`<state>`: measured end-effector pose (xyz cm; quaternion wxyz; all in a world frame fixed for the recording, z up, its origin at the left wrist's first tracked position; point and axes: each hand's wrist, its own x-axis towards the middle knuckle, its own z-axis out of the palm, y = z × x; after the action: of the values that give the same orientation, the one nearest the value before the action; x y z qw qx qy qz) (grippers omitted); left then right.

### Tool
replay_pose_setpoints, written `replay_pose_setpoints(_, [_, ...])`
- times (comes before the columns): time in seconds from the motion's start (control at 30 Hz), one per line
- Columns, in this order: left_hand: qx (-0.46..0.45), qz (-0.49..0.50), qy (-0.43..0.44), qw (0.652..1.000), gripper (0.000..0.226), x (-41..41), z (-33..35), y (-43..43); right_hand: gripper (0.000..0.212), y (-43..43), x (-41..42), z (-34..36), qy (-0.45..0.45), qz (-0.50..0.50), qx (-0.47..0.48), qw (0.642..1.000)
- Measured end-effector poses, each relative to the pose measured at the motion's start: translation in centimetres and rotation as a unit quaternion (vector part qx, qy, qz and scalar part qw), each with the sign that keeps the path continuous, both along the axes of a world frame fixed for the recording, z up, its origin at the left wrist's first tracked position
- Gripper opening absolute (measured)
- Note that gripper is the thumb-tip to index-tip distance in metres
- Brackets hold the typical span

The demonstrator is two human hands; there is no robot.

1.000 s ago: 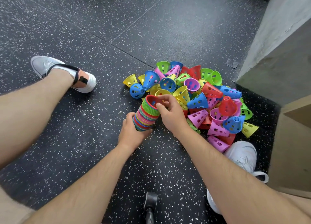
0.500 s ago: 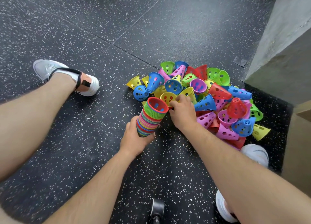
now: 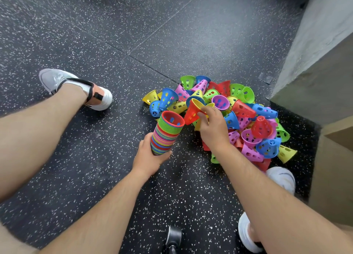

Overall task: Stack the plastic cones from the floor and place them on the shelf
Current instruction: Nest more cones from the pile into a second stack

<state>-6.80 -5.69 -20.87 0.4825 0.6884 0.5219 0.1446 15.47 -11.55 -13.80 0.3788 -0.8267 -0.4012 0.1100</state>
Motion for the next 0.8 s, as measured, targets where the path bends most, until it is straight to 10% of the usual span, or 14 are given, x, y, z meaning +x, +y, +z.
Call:
replay_pose_setpoints(0.33, [-0.001,0.01,0.004,1.0,0.074,-0.1,0.7,-0.7,0.018,-0.6,-1.7,3.3,-0.018,0.064,0.161,0.985])
replay_pose_setpoints(0.8, [-0.022,-0.054,0.032,0.998,0.075,0.7,1.1,-4.0,0.022,-6.2,-4.9,2.5,0.036,0.091,0.033,0.995])
